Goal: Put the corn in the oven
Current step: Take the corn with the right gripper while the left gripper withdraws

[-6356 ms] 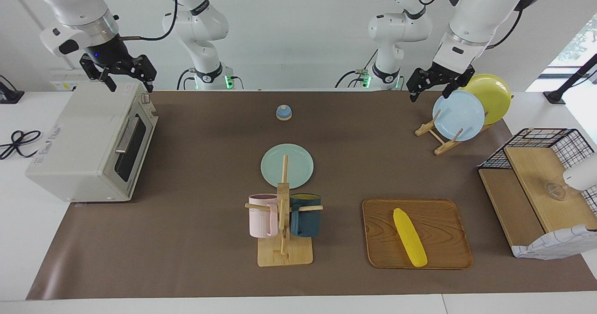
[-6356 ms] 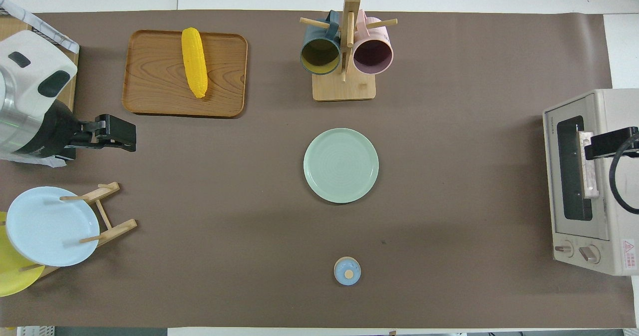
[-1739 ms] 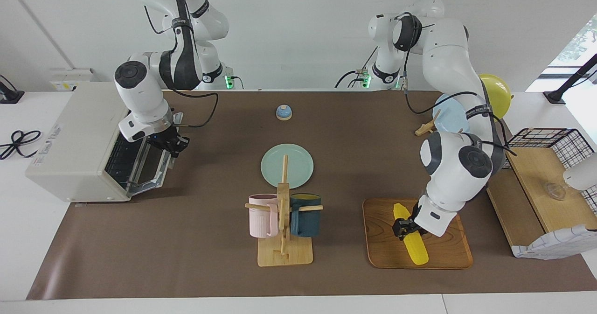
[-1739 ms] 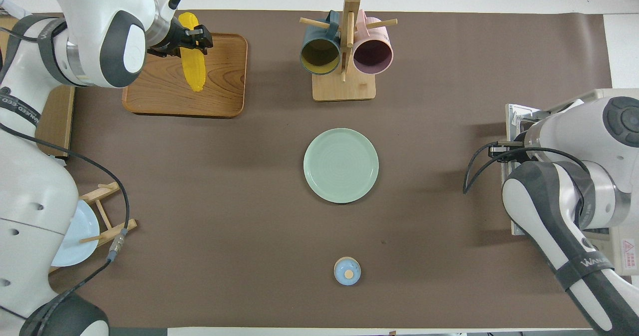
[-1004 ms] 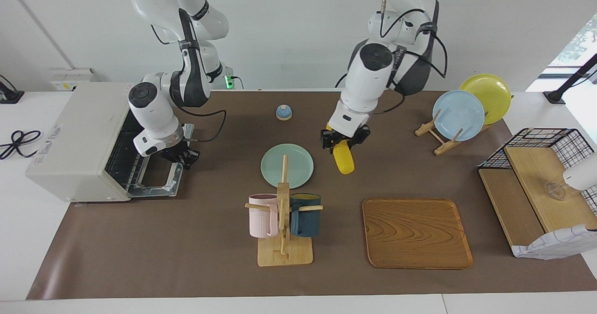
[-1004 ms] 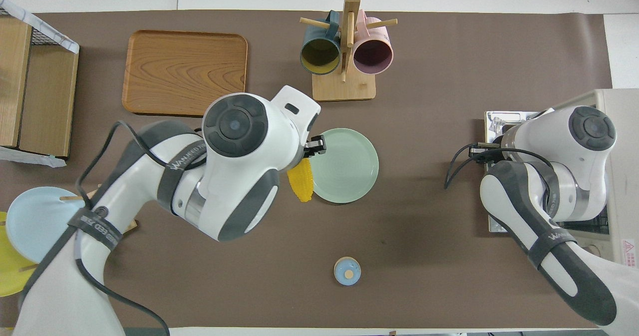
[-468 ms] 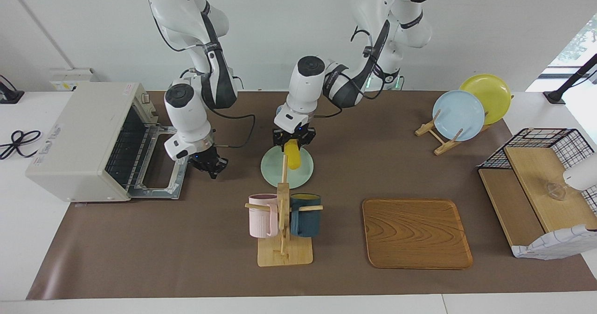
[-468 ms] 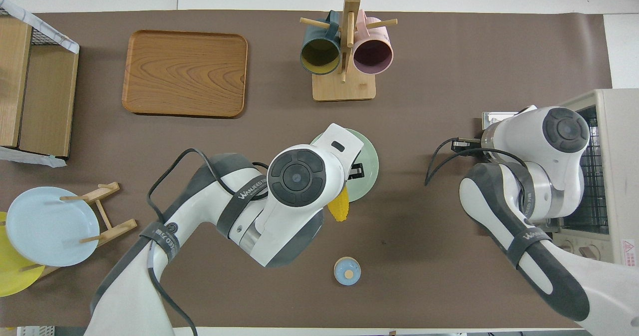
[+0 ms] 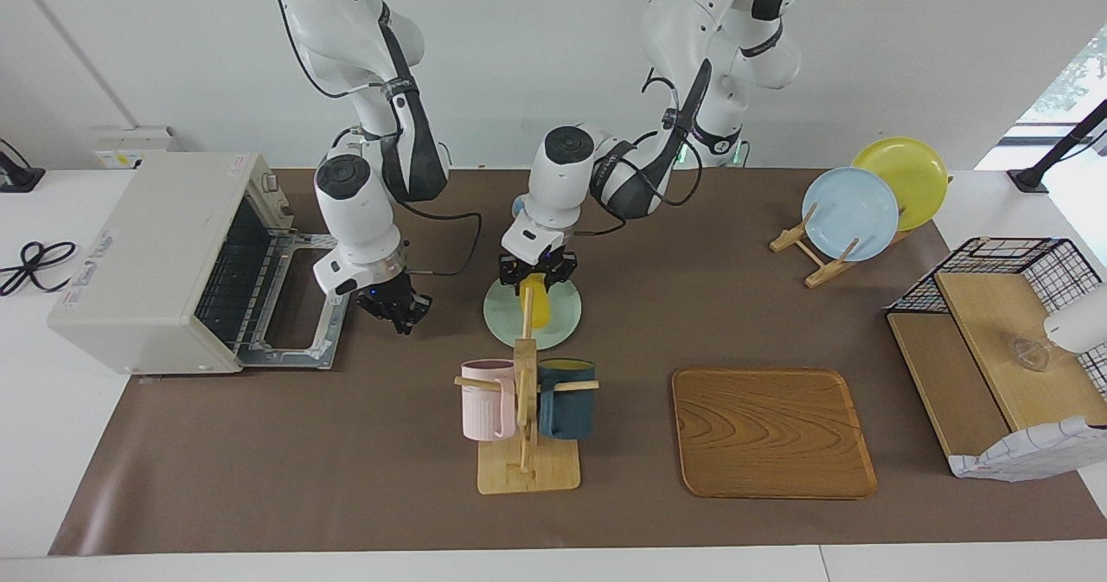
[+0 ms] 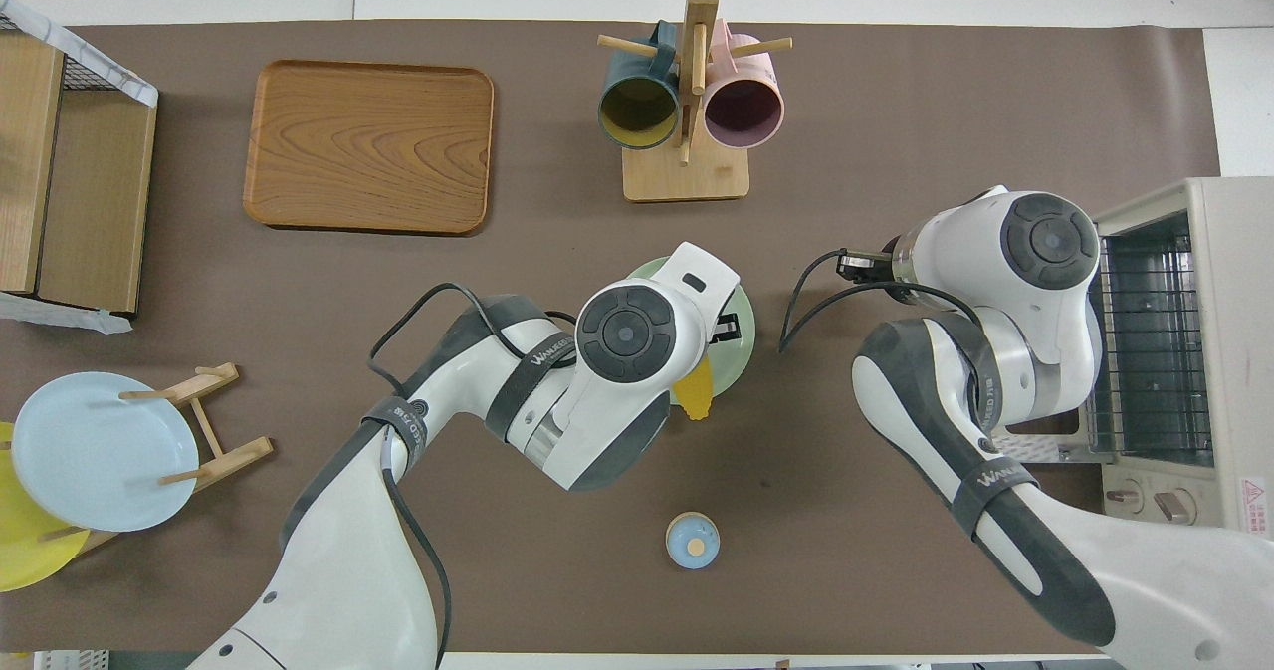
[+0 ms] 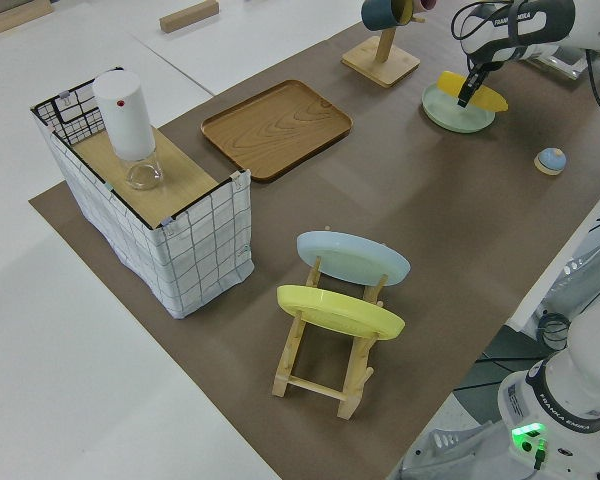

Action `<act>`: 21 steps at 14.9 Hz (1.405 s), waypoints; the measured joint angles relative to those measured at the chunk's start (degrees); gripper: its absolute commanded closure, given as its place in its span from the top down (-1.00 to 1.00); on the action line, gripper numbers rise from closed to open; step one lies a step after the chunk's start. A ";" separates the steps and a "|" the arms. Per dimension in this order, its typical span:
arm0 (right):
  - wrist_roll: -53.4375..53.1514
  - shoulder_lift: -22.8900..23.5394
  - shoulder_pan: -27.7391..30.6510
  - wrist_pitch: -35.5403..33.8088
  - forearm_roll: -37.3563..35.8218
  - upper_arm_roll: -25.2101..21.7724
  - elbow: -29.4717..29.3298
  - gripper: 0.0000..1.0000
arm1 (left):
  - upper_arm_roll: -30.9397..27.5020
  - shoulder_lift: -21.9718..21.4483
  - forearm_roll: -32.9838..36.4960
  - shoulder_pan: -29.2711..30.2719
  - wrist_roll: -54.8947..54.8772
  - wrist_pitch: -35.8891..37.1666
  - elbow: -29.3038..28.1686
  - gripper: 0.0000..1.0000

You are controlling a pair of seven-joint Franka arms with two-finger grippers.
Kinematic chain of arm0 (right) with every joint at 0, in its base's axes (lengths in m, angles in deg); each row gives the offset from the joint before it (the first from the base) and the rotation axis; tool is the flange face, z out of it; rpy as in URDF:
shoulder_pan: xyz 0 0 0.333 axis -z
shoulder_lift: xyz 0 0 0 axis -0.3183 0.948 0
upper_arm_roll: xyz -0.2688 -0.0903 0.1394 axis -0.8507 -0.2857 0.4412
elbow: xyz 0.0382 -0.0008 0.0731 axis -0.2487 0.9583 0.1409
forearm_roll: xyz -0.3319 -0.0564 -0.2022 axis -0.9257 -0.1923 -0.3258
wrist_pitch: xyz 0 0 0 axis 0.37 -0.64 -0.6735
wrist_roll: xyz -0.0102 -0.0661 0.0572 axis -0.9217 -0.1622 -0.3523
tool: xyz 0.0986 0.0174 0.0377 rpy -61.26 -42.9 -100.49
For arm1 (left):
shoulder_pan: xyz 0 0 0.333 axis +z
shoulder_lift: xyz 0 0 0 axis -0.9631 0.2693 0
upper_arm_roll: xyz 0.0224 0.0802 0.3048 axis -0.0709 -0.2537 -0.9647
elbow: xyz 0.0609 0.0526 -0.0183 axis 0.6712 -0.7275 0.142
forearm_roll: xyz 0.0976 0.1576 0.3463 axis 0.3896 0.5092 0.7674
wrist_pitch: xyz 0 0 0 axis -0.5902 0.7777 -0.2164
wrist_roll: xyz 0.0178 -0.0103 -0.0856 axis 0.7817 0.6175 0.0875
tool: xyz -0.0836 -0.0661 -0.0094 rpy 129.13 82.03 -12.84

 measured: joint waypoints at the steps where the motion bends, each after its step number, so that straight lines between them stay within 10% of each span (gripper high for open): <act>1: 0.00 0.00 0.02 0.00 0.00 -0.02 0.00 -0.45 | -0.30 0.17 0.00 0.06 0.00 -0.04 0.47 -1.00; 2: 0.00 0.00 0.03 0.00 0.00 -0.04 0.00 -0.45 | -0.51 0.42 0.00 0.08 0.00 -0.37 0.74 -1.00; 4: 0.00 0.01 0.03 0.00 0.00 -0.05 0.00 -0.34 | -0.59 1.03 0.00 0.08 0.00 -1.58 0.87 0.99; 8: 0.00 0.04 0.03 -0.01 0.01 -0.06 0.00 0.24 | -1.17 1.38 0.00 0.39 -0.02 -1.38 1.13 1.00; 13: 0.00 0.05 -0.15 -1.25 0.01 0.01 -0.26 0.42 | -1.22 -2.35 0.01 5.58 -1.48 5.61 2.85 1.00; 15: 0.00 0.05 -0.95 -4.37 0.01 0.43 -2.04 0.95 | -1.30 -5.67 0.01 7.94 -1.97 9.87 3.06 1.00; 21: -6.02 0.88 -9.18 -14.57 0.09 0.89 -12.65 1.00 | -1.63 -15.63 0.02 19.56 -13.74 24.24 3.90 1.00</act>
